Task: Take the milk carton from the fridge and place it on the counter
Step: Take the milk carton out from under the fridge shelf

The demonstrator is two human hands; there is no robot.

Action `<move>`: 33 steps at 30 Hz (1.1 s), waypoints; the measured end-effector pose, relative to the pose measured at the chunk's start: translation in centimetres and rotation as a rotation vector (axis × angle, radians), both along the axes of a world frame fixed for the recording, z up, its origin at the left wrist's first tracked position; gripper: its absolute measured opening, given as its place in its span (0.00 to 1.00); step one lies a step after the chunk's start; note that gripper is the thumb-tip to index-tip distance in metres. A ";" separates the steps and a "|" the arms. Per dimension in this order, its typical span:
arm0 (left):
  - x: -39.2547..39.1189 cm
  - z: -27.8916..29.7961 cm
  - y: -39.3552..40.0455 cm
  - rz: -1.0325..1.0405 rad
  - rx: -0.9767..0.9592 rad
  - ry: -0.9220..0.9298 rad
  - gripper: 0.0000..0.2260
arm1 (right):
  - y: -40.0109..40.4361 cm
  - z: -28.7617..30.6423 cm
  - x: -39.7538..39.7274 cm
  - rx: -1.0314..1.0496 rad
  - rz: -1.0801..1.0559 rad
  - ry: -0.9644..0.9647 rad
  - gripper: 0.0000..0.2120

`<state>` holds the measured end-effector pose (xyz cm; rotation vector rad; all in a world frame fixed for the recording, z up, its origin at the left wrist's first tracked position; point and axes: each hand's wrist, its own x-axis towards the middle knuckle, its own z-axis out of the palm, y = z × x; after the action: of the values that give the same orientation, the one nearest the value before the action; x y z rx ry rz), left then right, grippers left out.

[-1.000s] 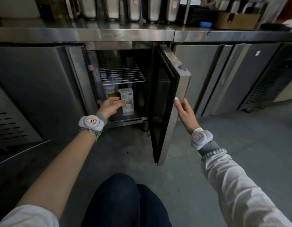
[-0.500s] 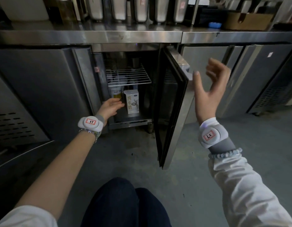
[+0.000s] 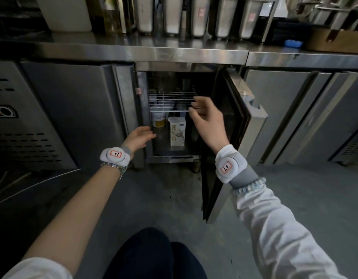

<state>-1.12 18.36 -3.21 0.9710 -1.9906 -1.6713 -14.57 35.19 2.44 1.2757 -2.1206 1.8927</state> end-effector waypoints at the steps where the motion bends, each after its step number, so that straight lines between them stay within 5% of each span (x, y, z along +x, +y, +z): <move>1: -0.1 0.0 -0.2 0.003 -0.005 0.004 0.24 | -0.6 -0.5 -0.4 0.022 0.002 -0.052 0.15; 17: -6.9 -4.4 -6.8 -0.059 -0.026 -0.005 0.33 | -11.5 -9.9 -7.0 0.221 -0.080 -0.661 0.24; 28: -16.0 -12.2 -15.4 -0.088 0.027 -0.071 0.33 | -17.9 -17.8 -14.8 0.330 -0.179 -0.732 0.31; 33: -21.2 -17.3 -17.6 -0.098 0.048 -0.056 0.33 | -21.6 -22.7 -18.5 0.424 -0.179 -0.635 0.27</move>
<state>-22.37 0.79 -20.51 0.9612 -2.0730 -1.7699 -33.02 13.55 -20.27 0.4958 -2.9429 2.0243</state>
